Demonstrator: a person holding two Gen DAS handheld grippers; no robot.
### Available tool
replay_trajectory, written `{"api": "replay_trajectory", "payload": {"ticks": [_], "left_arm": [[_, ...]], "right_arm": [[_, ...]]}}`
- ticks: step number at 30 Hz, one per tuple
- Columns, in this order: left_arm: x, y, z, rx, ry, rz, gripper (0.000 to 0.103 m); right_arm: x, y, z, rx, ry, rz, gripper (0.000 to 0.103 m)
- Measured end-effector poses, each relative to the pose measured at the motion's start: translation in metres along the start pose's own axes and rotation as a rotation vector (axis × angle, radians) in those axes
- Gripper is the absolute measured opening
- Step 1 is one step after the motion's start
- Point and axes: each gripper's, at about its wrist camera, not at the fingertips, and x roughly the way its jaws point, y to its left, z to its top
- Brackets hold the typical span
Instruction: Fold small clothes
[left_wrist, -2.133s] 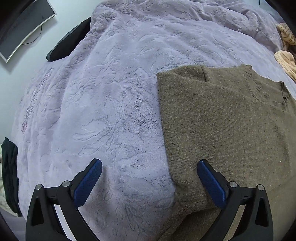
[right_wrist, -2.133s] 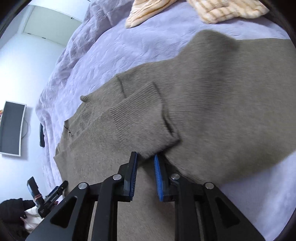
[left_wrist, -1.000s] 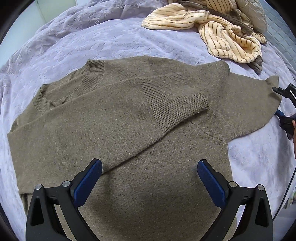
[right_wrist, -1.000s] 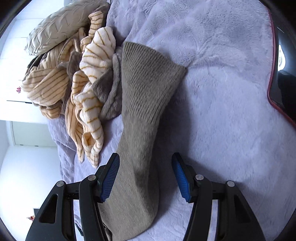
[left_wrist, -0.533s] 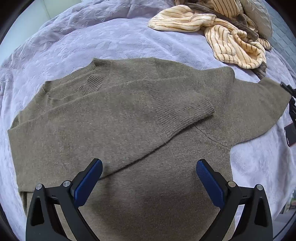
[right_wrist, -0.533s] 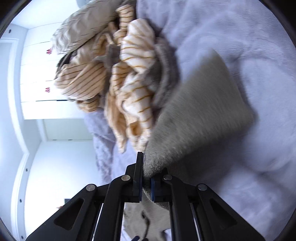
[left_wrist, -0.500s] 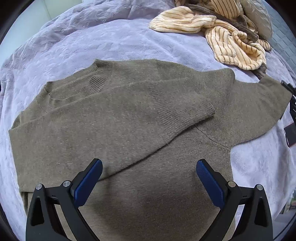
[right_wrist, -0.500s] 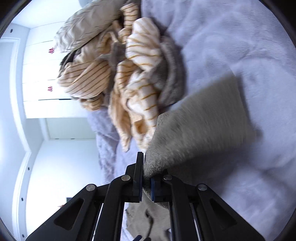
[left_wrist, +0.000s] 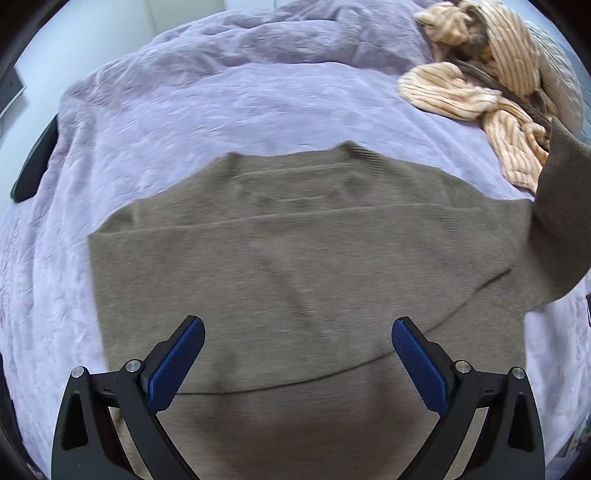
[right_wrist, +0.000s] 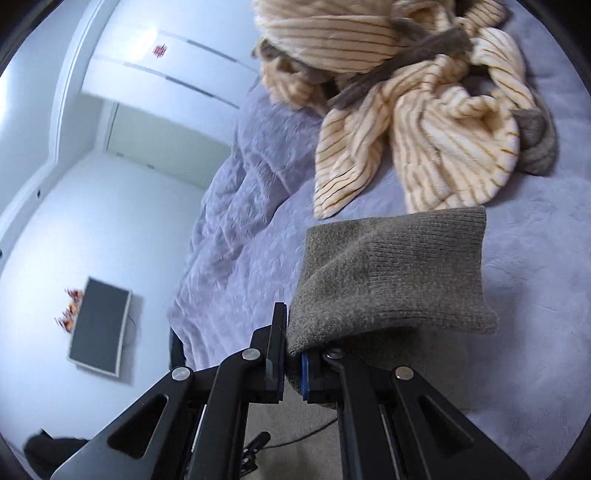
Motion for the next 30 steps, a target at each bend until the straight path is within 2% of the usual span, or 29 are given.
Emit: {"api": "replay_trajectory", "payload": {"ticks": [3,7,10,14,15,17,18,19,21,23,30], "left_arm": [[0.001,0.034,-0.005,-0.043,0.003,0.024,0.102],[0.004,0.081,-0.013,-0.108,0.013,0.044,0.102],[0.007,0.108,-0.018,-0.138,0.015,0.057,0.102],[0.011,0.132,-0.025,-0.152,0.014,0.06,0.102],[0.012,0.136,-0.026,-0.15,0.016,0.057,0.102],[0.019,0.14,-0.028,-0.141,0.032,0.061,0.102],[0.023,0.141,-0.03,-0.139,0.043,0.061,0.102],[0.026,0.141,-0.032,-0.139,0.049,0.056,0.102],[0.028,0.141,-0.036,-0.14,0.053,0.045,0.102],[0.028,0.14,-0.04,-0.14,0.055,0.033,0.102],[0.013,0.13,-0.035,-0.126,0.025,-0.032,0.102]], "right_arm": [[0.036,0.051,-0.029,-0.165,0.055,-0.069,0.007],[0.101,0.104,-0.093,-0.403,0.176,-0.159,0.007],[0.155,0.126,-0.151,-0.559,0.287,-0.234,0.007],[0.199,0.125,-0.201,-0.657,0.372,-0.344,0.009],[0.205,0.123,-0.208,-0.676,0.384,-0.378,0.012],[0.217,0.124,-0.218,-0.729,0.406,-0.44,0.029],[0.219,0.125,-0.223,-0.745,0.42,-0.445,0.046],[0.217,0.127,-0.227,-0.756,0.432,-0.44,0.054],[0.212,0.131,-0.229,-0.762,0.437,-0.431,0.054],[0.202,0.13,-0.221,-0.714,0.437,-0.404,0.054],[0.183,0.094,-0.168,-0.254,0.375,-0.214,0.054]]}}
